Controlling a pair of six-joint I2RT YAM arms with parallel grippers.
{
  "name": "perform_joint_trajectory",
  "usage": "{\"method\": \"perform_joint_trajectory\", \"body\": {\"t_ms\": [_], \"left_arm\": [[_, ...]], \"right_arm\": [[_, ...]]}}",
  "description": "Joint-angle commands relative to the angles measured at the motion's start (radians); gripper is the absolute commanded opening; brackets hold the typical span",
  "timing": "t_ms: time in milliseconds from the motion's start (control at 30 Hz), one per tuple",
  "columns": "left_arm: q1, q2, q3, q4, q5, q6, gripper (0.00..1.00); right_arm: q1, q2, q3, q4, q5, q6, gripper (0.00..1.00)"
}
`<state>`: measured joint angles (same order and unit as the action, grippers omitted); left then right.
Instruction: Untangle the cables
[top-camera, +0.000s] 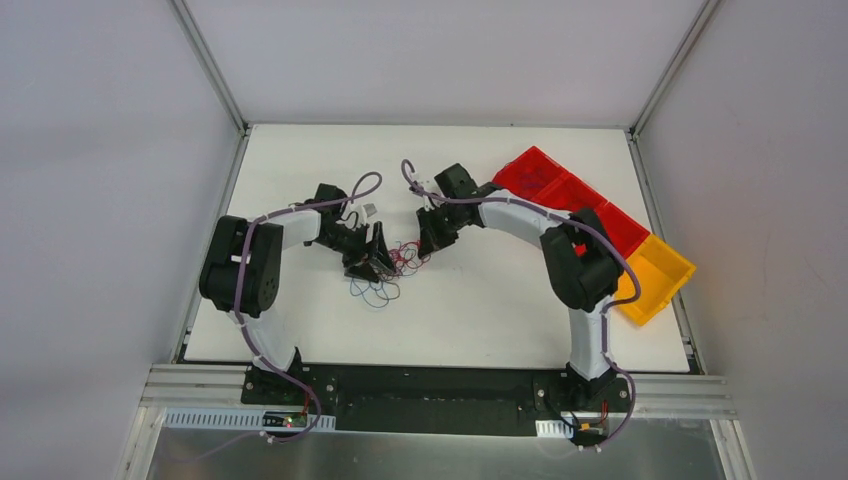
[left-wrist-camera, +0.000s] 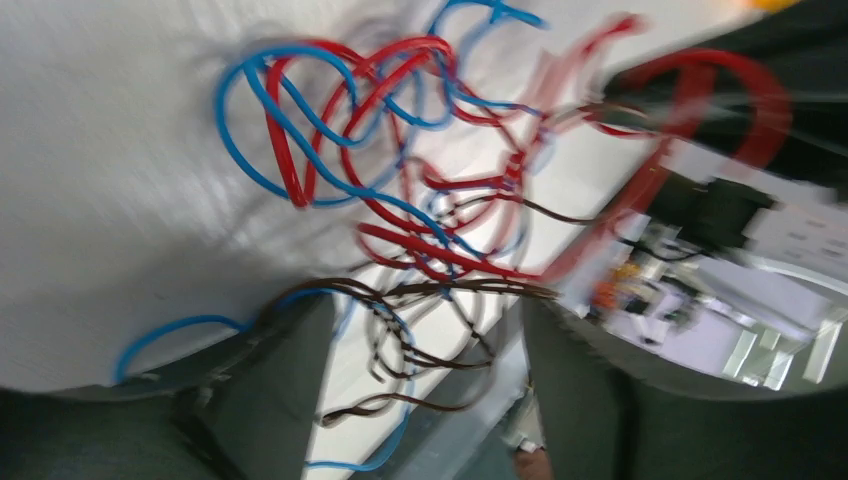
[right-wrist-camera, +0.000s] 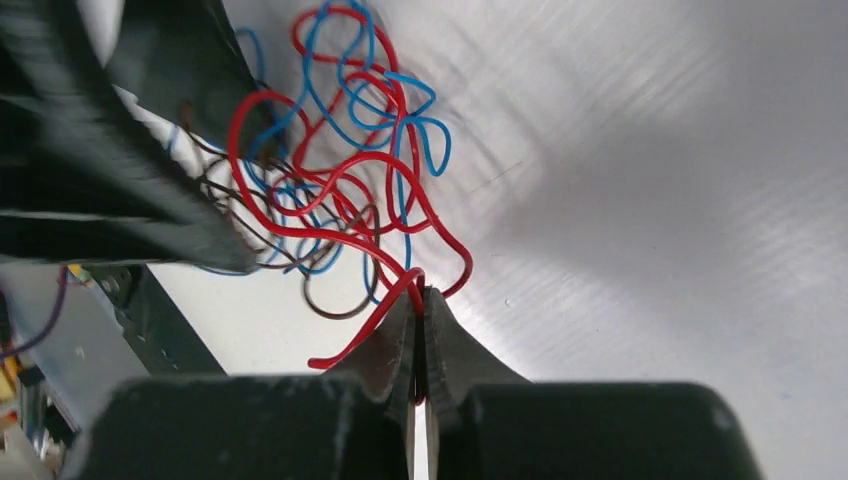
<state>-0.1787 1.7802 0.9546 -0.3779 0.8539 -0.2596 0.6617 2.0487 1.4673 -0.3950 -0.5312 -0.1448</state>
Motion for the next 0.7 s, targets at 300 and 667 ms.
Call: {"method": "perform_joint_trajectory", "body": {"t_ms": [300, 667], "left_arm": [[0.117, 0.030, 0.045, -0.181, -0.326, 0.031, 0.00], [0.282, -0.105, 0.132, -0.240, -0.326, 0.232, 0.00]], "right_arm": [[-0.276, -0.435, -0.088, -0.035, 0.359, 0.011, 0.00], [-0.477, -0.565, 0.129, -0.239, -0.022, 0.036, 0.00]]}}
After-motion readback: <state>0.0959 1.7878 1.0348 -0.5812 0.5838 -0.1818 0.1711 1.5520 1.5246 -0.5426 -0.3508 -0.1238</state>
